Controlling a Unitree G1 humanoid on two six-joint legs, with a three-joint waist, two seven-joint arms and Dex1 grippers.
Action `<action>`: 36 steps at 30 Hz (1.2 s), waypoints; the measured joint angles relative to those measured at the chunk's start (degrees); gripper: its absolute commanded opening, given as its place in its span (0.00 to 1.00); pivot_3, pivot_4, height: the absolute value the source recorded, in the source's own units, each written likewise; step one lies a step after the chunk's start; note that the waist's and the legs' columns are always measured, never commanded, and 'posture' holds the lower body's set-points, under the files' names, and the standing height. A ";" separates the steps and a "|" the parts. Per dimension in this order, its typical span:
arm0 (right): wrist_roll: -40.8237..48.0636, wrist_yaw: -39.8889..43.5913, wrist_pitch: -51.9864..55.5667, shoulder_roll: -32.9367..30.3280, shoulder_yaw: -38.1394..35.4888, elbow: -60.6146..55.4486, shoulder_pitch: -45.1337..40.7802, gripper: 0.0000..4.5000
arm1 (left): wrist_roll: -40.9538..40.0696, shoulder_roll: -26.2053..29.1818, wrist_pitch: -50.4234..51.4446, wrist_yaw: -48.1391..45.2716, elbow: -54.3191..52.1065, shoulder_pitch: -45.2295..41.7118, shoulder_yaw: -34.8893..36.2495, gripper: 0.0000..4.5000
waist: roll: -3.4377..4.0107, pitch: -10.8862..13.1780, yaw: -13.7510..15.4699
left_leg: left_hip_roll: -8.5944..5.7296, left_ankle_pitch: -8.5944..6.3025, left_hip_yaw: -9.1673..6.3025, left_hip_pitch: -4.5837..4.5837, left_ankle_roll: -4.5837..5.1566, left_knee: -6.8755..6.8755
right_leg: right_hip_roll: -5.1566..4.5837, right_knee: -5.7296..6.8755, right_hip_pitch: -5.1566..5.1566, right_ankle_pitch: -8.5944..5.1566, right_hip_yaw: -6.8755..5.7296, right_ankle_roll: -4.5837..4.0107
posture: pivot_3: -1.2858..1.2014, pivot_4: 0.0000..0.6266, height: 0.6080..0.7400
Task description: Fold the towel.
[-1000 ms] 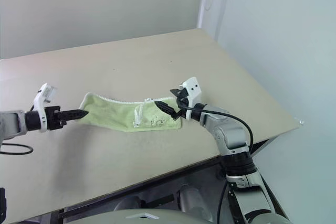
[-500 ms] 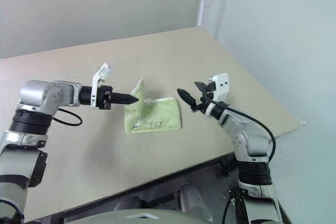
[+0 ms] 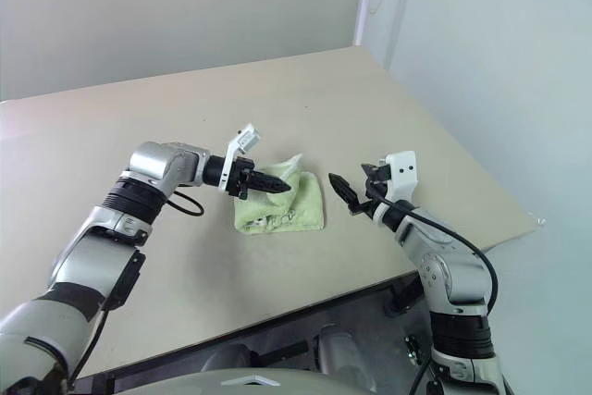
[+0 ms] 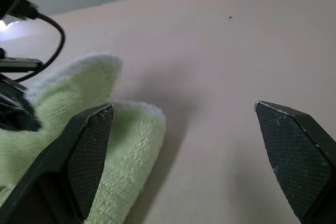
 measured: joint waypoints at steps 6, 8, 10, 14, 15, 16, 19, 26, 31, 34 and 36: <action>-0.55 -1.10 0.04 -0.13 0.11 -0.38 0.01 1.00 | 0.27 -1.17 -0.45 0.50 -1.53 0.88 0.74 0.39 | 0.01 0.00 -0.07 | 0.00 0.00 -0.02 0.02 0.00 -0.01 | 0.02 0.04 -0.01 0.07 0.00 0.11 | 0.52 0.00 1.00; -0.93 -1.26 0.04 -0.14 0.29 -0.25 -0.05 1.00 | 0.25 -1.13 -0.06 0.22 -2.23 1.44 0.74 0.55 | 0.01 0.00 -0.06 | 0.00 0.00 -0.02 0.00 0.00 0.01 | 0.02 0.03 -0.01 0.07 0.00 0.11 | 0.52 0.00 1.00; -1.04 -1.28 0.04 -0.19 0.43 0.01 -0.22 1.00 | 0.19 -0.66 0.72 -0.63 -2.88 1.48 0.78 0.69 | 0.01 0.00 -0.10 | 0.00 0.00 -0.01 0.00 0.00 0.03 | 0.02 0.03 -0.01 0.07 0.01 0.11 | 0.52 0.00 1.00; -1.14 -1.15 0.01 -0.83 0.41 1.18 -1.18 1.00 | -0.61 1.41 1.81 -2.55 -6.00 1.49 1.50 1.00 | 0.01 -0.01 -0.08 | 0.00 0.00 -0.02 0.01 0.00 0.01 | 0.02 0.04 -0.01 0.07 0.01 0.11 | 0.52 0.00 1.00; -1.14 -0.95 -0.04 -1.06 0.41 1.75 -1.53 1.00 | -1.29 1.96 2.32 -3.15 -6.88 1.44 2.46 1.00 | 0.01 -0.01 -0.09 | 0.00 0.00 -0.03 0.00 0.00 0.02 | 0.02 0.04 -0.02 0.07 0.00 0.11 | 0.52 0.00 1.00; -1.14 -0.81 -0.10 -1.24 0.37 2.29 -1.83 1.00 | -1.86 2.68 2.54 -3.45 -7.81 1.38 3.02 1.00 | 0.01 -0.01 -0.12 | 0.00 0.00 -0.02 0.01 0.00 0.02 | 0.02 0.05 -0.01 0.07 0.01 0.11 | 0.52 0.00 1.00; -1.00 -0.28 -0.23 -1.54 0.06 3.57 -3.48 1.00 | -3.15 6.21 3.03 -4.60 -13.47 1.47 4.85 1.00 | 0.03 0.00 -0.32 | 0.01 0.00 -0.01 -0.02 0.00 0.00 | 0.02 0.06 -0.06 0.07 0.01 0.11 | 0.52 0.00 1.00; 5.82 3.67 5.52 -0.98 1.70 2.48 -13.03 1.00 | 1.73 13.54 -15.43 1.38 -19.67 8.51 11.20 1.00 | 0.12 -0.03 -0.30 | 0.02 0.01 -0.01 0.26 0.00 -0.03 | 0.05 0.35 0.00 0.11 0.06 0.05 | 0.52 0.00 1.00; 6.80 6.82 9.87 0.82 9.62 3.74 -18.80 1.00 | 5.78 15.63 -28.28 2.81 -20.13 17.55 11.42 1.00 | 0.10 -0.02 0.29 | 0.01 0.01 -0.02 0.18 0.00 0.12 | 0.02 0.44 0.00 0.11 0.01 0.00 | 0.52 0.00 1.00; 5.92 8.19 10.10 1.38 13.23 6.01 -19.11 1.00 | 6.69 13.75 -31.90 4.67 -20.06 18.45 11.44 1.00 | 0.06 -0.03 1.44 | -0.01 0.01 -0.01 0.03 0.00 0.30 | 0.00 0.38 0.00 0.11 0.01 -0.01 | 0.52 0.00 1.00; 3.53 9.03 8.95 1.34 15.89 9.06 -19.11 1.00 | 7.22 11.24 -33.18 7.25 -19.92 18.56 11.63 1.00 | 0.06 -0.04 1.71 | -0.03 0.00 -0.04 -0.07 0.00 0.49 | 0.00 0.37 0.02 0.13 0.02 -0.03 | 0.52 0.00 1.00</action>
